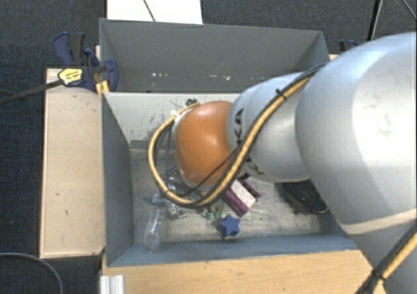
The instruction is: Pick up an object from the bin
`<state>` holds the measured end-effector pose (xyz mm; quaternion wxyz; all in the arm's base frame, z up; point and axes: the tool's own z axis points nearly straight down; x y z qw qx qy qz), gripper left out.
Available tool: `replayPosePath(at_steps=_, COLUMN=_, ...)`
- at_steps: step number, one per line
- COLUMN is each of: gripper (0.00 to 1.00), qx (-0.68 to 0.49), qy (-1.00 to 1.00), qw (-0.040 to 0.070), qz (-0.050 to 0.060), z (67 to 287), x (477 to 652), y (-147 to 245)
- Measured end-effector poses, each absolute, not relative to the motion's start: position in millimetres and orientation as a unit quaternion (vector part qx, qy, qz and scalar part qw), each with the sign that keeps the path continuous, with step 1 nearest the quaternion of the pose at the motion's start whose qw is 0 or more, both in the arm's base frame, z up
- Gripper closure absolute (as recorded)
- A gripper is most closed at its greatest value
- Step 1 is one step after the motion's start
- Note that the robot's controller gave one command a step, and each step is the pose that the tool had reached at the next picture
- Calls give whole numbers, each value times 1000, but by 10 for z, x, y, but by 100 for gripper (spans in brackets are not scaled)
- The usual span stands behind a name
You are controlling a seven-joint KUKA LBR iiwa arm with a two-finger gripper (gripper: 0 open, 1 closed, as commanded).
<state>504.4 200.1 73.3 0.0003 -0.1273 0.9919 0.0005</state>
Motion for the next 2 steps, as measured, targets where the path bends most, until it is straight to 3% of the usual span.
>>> replayPosePath(at_steps=1, gripper=100, qx=-208, qy=978, qw=4, qz=1, z=1313, x=5071, y=2113)
replayPosePath(at_steps=2, gripper=100, qx=-222, qy=975, qw=5, qz=1, z=2089, x=5021, y=2093)
